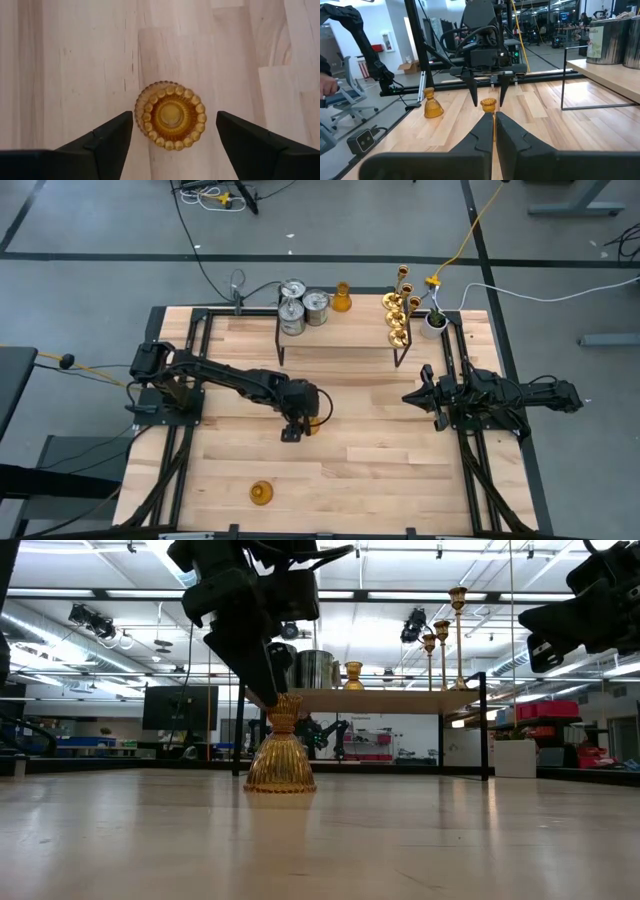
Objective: Pick & Place candle stick holders
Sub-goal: Put the top orange glass candle holder on the shelf aligned with the other orange glass candle holder
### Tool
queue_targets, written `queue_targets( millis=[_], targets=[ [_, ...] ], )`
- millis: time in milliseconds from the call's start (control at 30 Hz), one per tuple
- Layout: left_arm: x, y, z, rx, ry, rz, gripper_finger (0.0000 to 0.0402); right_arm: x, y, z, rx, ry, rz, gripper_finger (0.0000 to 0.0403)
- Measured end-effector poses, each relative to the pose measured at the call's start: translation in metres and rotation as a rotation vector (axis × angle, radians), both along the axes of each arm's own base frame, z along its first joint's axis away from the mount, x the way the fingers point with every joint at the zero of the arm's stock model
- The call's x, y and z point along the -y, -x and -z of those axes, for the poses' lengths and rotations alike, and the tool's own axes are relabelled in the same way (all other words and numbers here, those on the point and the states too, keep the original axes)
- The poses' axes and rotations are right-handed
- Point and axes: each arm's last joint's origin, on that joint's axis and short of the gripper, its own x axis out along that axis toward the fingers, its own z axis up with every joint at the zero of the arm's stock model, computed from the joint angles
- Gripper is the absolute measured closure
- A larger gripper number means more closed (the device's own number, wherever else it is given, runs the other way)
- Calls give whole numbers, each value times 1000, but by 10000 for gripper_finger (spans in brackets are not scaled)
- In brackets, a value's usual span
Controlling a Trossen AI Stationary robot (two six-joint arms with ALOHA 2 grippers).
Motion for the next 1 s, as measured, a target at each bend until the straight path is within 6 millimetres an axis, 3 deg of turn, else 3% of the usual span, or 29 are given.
queue_targets(
  millis=[400, 833, 1000],
  targets=[
    [0, -3, -2, 38, 4, 1, 142, 0, 0, 0, 0, 0, 0, 382],
    [0, -3, -2, 38, 5, 1, 209, 0, 0, 0, 0, 0, 0, 382],
    [1, -3, -2, 38, 7, -1, 210, 0, 0, 0, 0, 0, 0, 382]
  ],
)
